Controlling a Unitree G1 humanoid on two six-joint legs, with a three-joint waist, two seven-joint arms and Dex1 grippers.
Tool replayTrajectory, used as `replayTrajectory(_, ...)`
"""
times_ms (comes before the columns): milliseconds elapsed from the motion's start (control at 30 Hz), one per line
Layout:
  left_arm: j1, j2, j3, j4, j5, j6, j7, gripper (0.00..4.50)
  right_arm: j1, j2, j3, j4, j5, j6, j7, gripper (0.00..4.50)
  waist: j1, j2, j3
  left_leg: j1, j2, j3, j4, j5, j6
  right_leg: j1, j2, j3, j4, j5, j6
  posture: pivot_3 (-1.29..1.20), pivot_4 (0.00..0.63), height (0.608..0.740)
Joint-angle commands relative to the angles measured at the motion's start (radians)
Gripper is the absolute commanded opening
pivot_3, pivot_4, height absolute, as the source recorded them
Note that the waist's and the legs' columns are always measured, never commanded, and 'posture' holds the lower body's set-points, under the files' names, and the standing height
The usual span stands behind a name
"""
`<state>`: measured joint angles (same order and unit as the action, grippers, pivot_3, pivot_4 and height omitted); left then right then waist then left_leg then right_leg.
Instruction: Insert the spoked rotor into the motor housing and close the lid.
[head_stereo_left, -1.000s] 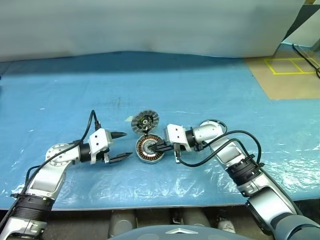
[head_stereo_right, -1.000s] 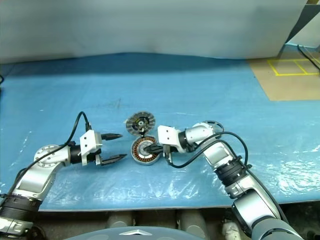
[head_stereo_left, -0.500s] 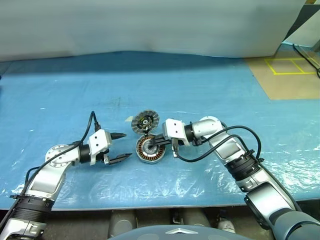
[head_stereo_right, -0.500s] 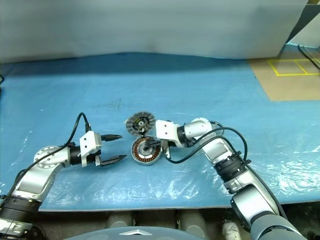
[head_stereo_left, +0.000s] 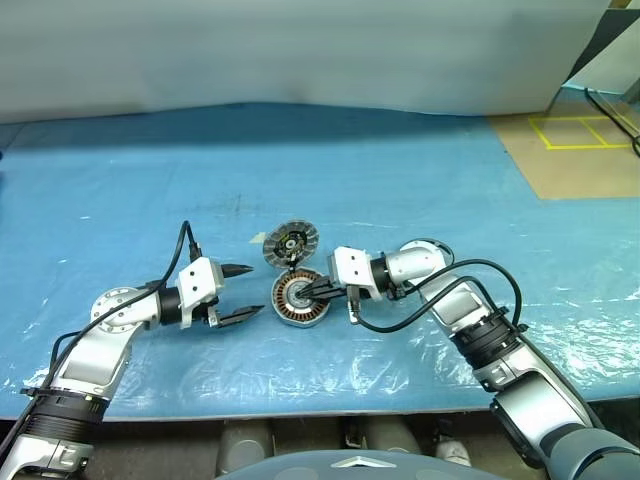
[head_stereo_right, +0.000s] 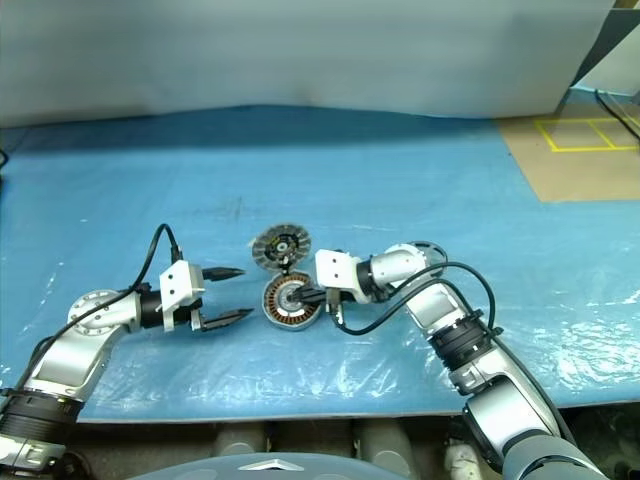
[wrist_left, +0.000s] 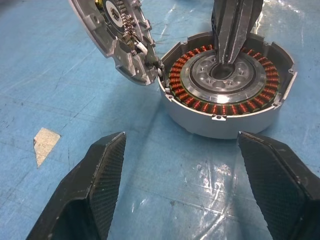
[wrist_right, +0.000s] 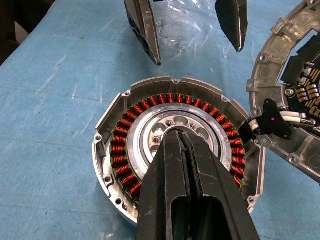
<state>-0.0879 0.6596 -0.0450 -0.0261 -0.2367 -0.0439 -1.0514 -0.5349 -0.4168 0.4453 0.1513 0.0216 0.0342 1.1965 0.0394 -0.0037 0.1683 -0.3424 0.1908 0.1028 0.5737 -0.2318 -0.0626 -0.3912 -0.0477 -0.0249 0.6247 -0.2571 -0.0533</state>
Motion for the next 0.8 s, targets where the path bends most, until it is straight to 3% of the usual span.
replayTrajectory(33,-0.001,0.007,0.007,-0.033,-0.005,-0.003,0.003,3.73,0.012,-0.015,-0.006,-0.048,0.015,0.017,0.015,0.04,0.001,0.000,0.000,0.000,0.000,0.000,0.000,0.000,0.000,0.000,0.000,0.000,0.000,0.000,0.000,0.00,0.150,0.740)
replayTrajectory(333,0.003,0.006,0.009,-0.022,-0.006,-0.011,-0.001,3.73,0.022,-0.024,-0.004,-0.128,0.029,0.075,0.018,0.04,0.000,0.000,0.000,0.000,0.000,0.000,0.000,0.000,0.000,0.000,0.000,0.000,0.000,0.000,0.000,0.00,0.150,0.740)
replayTrajectory(800,0.007,0.006,0.014,-0.010,-0.003,-0.022,0.002,3.73,-0.023,0.020,0.002,0.069,-0.026,-0.048,-0.016,0.04,0.000,0.000,0.000,0.001,0.000,0.000,0.002,0.000,0.000,0.001,0.000,0.000,0.001,-0.001,-0.004,0.00,0.150,0.740)
